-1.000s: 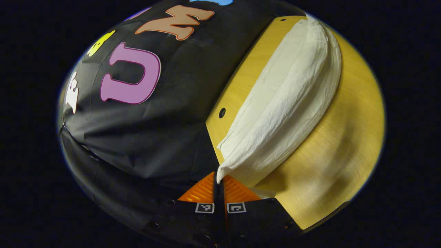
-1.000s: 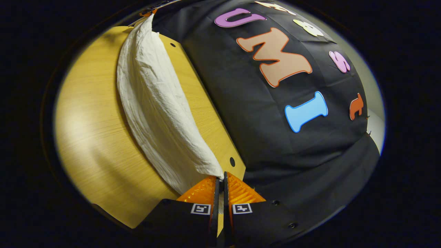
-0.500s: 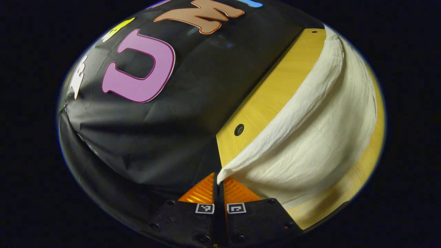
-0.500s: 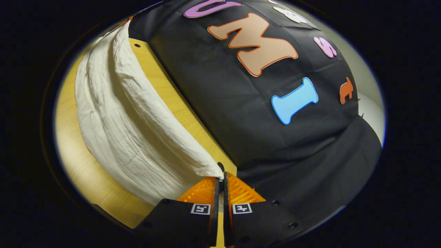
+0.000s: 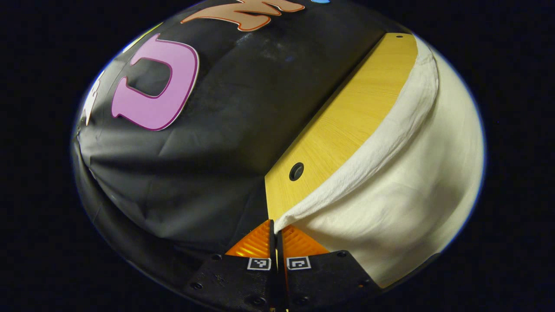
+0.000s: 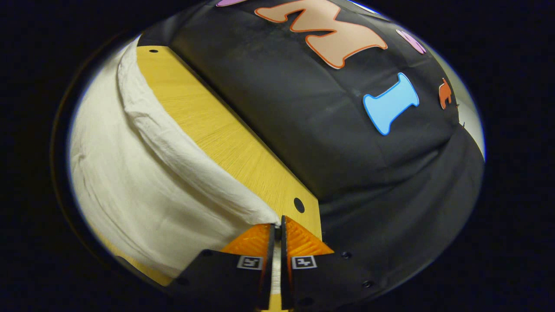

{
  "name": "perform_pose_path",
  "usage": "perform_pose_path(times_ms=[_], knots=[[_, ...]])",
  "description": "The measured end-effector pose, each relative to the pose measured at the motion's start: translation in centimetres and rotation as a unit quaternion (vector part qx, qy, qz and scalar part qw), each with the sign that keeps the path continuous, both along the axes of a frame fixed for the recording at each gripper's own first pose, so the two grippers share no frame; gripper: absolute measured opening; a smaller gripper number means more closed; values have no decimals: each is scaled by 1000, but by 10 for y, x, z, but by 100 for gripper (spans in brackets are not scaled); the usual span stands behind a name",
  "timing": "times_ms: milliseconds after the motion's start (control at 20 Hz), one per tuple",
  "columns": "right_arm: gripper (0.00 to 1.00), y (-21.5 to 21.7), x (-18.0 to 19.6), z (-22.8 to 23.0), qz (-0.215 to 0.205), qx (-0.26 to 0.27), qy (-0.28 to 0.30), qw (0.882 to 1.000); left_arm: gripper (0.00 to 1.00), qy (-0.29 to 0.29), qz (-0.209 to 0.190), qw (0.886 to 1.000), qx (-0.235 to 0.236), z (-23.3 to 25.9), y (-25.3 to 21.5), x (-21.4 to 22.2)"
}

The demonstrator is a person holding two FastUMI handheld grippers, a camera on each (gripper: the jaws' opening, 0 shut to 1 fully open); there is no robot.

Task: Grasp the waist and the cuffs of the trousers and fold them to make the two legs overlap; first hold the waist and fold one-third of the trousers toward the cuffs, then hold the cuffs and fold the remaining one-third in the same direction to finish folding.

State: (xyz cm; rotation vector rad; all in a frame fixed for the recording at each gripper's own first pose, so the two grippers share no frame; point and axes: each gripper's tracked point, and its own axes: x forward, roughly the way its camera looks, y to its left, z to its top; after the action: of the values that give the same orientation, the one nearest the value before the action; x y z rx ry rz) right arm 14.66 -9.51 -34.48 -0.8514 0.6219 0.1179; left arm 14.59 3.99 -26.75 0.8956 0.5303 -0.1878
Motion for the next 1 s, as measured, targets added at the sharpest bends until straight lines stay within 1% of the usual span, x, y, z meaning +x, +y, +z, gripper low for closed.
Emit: perform_pose_path(times_ms=[50,100,150,200,250,300,400,450,500,550,600,650,700,750,800,850,900,950,1000], knots=[[12,3,-4,-3,-11,14,6,1000,0,3,-4,1000,-16,-3,-7,1],[21,4,-7,-2,-21,25,7,999,25,-1,-6,999,-42,-6,-12,0],[37,6,-8,0,-28,41,7,999,50,-1,-4,997,-73,-7,-22,-3],[57,7,-12,5,-34,58,5,998,75,-8,6,996,-88,-5,-17,-9],[78,6,-12,10,-44,73,-3,996,100,-11,13,995,-99,1,-23,-8],[98,5,-15,16,-60,95,-8,994,95,-12,23,994,-109,5,-24,-12],[98,-3,-18,22,-92,137,-15,986,95,-9,41,989,-140,10,-23,-17],[100,-8,-21,21,-114,159,-16,981,95,-10,52,986,-156,15,-22,-18],[98,-13,-27,20,-135,181,-14,974,95,-14,61,983,-175,18,-17,-15],[98,-18,-30,15,-158,199,-8,967,95,-14,68,979,-192,21,-16,-12],[100,-24,-30,9,-181,212,-3,960,95,-16,75,975,-208,25,-13,-9],[98,-27,-34,6,-203,225,2,953,95,-18,80,972,-222,29,-14,-8],[100,-30,-37,3,-226,238,6,944,95,-21,84,968,-235,34,-14,-8],[100,-30,-40,0,-249,253,11,935,95,-23,88,965,-246,37,-13,-7],[100,-31,-43,-1,-271,267,14,925,95,-25,91,963,-253,37,-11,-7],[98,-31,-47,-4,-292,279,20,915,95,-27,92,962,-255,39,-11,-6],[100,-31,-50,-7,-311,289,26,905,96,-28,92,963,-253,39,-13,-7],[98,-31,-55,-10,-327,297,31,896,96,-30,89,964,-250,40,-16,-7],[98,-31,-61,-13,-343,303,38,888,95,-29,87,965,-247,40,-17,-9]])
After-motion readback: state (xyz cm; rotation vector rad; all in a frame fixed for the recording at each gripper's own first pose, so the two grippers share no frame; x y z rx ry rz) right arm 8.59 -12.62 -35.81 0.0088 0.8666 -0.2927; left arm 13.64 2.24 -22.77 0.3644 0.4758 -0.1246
